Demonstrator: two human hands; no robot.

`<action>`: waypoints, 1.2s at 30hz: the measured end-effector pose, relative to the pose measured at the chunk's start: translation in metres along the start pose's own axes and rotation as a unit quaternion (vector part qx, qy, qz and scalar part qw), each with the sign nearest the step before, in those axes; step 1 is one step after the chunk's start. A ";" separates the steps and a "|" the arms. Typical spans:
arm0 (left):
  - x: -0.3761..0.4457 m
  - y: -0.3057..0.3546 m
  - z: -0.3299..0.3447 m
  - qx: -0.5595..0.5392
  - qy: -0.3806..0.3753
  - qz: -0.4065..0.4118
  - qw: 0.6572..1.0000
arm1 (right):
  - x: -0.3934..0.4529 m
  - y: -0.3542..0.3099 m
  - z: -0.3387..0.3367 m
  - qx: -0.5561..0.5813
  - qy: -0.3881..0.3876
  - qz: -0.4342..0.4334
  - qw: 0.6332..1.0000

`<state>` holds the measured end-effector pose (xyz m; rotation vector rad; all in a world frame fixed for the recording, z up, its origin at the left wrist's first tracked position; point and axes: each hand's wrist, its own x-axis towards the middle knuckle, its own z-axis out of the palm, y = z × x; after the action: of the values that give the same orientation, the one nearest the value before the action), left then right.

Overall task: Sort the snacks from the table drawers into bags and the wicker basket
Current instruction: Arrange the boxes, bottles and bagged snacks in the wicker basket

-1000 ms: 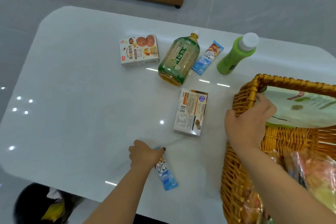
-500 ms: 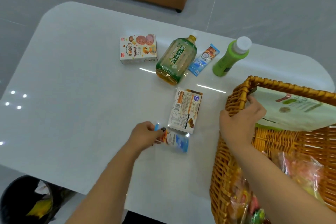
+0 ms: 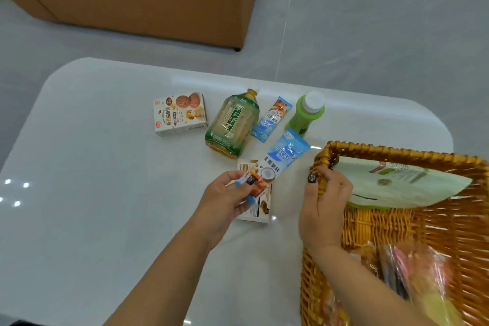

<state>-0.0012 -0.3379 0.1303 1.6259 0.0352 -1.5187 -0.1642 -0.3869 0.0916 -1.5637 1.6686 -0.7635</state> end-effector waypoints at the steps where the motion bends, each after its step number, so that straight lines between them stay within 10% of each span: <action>1: 0.000 -0.009 0.010 0.001 -0.004 -0.008 1.000 | 0.000 0.001 0.000 0.006 -0.005 0.009 1.000; 14: 0.031 -0.022 0.042 0.237 0.067 0.084 0.966 | 0.004 0.014 0.003 0.068 0.014 0.066 0.995; 20: 0.113 0.029 0.063 0.440 0.099 0.243 0.859 | 0.005 0.015 0.007 0.014 0.014 0.070 0.997; 27: 0.195 0.035 0.091 0.666 0.050 0.200 0.717 | 0.004 0.016 0.006 0.015 0.013 0.054 0.998; 32: 0.195 0.021 0.103 0.728 0.152 0.227 0.628 | 0.006 0.015 0.008 0.012 0.012 0.047 0.999; 36: 0.190 0.014 0.107 0.722 0.184 0.171 0.645 | 0.006 0.021 0.010 0.003 0.019 0.034 0.999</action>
<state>-0.0304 -0.5098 -0.0019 2.8506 -1.5401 -0.6935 -0.1677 -0.3899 0.0682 -1.4876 1.7371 -0.7674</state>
